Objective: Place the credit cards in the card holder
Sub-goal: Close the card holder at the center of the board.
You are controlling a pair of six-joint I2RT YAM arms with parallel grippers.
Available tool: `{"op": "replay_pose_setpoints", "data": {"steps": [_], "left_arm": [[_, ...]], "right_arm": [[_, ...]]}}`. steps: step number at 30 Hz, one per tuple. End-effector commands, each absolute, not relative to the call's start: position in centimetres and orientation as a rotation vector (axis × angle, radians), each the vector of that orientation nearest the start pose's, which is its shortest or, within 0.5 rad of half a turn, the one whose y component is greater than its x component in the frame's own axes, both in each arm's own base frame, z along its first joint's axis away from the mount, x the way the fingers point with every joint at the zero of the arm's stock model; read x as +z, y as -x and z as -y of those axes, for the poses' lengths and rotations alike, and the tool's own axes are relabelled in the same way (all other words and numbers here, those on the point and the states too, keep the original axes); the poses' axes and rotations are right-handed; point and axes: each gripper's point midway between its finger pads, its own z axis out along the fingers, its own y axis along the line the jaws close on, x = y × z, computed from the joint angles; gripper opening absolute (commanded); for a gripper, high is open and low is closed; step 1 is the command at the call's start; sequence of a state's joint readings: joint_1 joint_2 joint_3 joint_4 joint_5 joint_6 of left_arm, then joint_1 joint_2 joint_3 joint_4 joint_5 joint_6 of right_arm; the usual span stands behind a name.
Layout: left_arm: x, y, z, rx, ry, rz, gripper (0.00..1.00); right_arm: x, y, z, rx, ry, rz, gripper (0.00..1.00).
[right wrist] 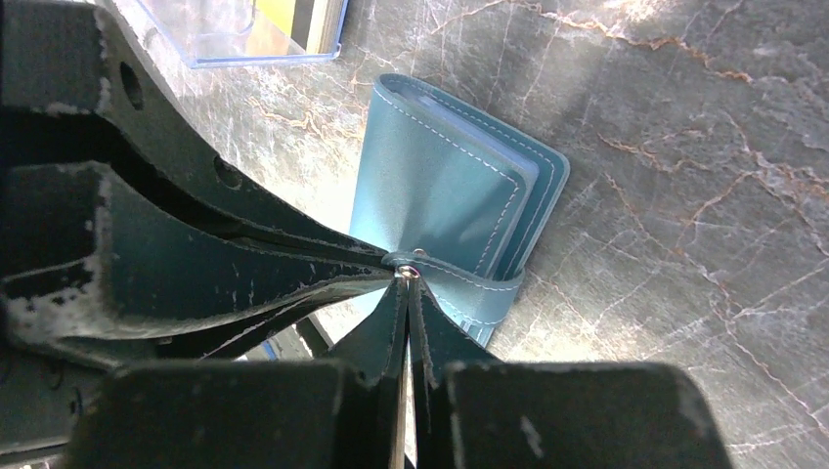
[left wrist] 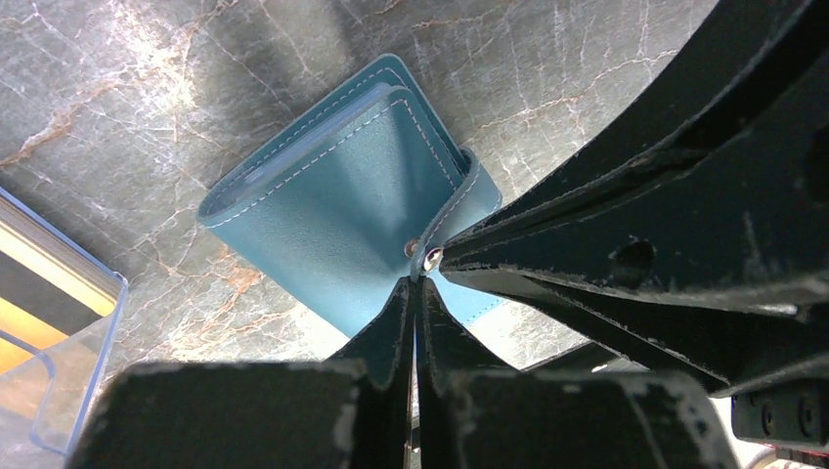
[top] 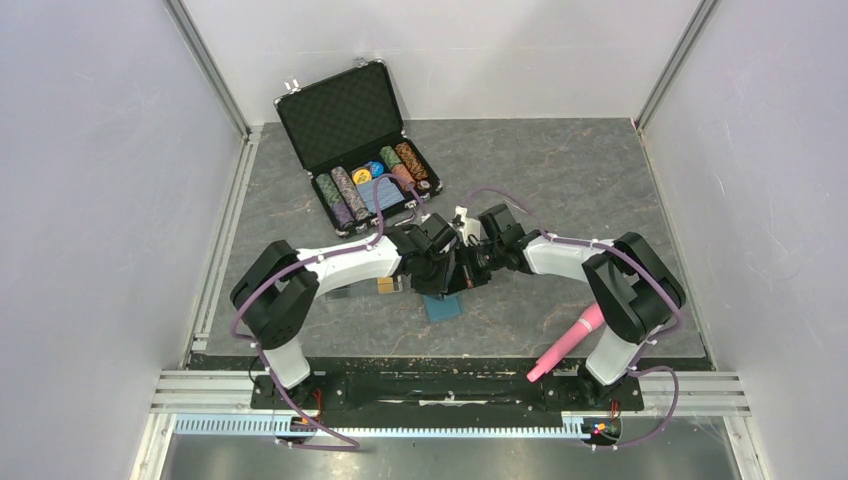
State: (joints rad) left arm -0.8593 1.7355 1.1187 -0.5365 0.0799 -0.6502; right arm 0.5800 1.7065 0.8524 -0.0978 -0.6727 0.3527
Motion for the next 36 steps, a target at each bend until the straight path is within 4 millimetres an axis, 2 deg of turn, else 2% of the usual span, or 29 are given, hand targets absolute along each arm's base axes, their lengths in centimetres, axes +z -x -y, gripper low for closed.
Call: {"op": "replay_pose_setpoints", "data": {"steps": [1, 8, 14, 22, 31, 36], "left_arm": [[4.2, -21.6, 30.9, -0.512, -0.276, -2.822, 0.02], [2.9, -21.3, 30.5, -0.480, -0.273, -2.849, 0.02], [2.0, -21.6, 30.6, -0.475, -0.263, -2.854, 0.02], [1.6, -22.4, 30.7, -0.529, -0.209, -2.857, 0.02], [2.6, -23.3, 32.3, -0.752, -0.128, -2.837, 0.02], [2.3, -23.5, 31.6, -0.776, -0.070, -2.842, 0.02]], "right_arm": [[4.0, -22.2, -29.7, 1.242, 0.618, -2.579, 0.00], [2.8, -21.6, -29.5, 1.243, 0.620, -2.615, 0.00], [1.0, -21.0, -28.7, 1.168, 0.644, -2.683, 0.00], [-2.4, -20.3, -26.4, 0.935, 0.687, -2.833, 0.00], [-5.3, -20.7, -23.1, 0.589, 0.696, -2.967, 0.00], [-6.5, -20.5, -22.2, 0.509, 0.727, -3.010, 0.00]]}}
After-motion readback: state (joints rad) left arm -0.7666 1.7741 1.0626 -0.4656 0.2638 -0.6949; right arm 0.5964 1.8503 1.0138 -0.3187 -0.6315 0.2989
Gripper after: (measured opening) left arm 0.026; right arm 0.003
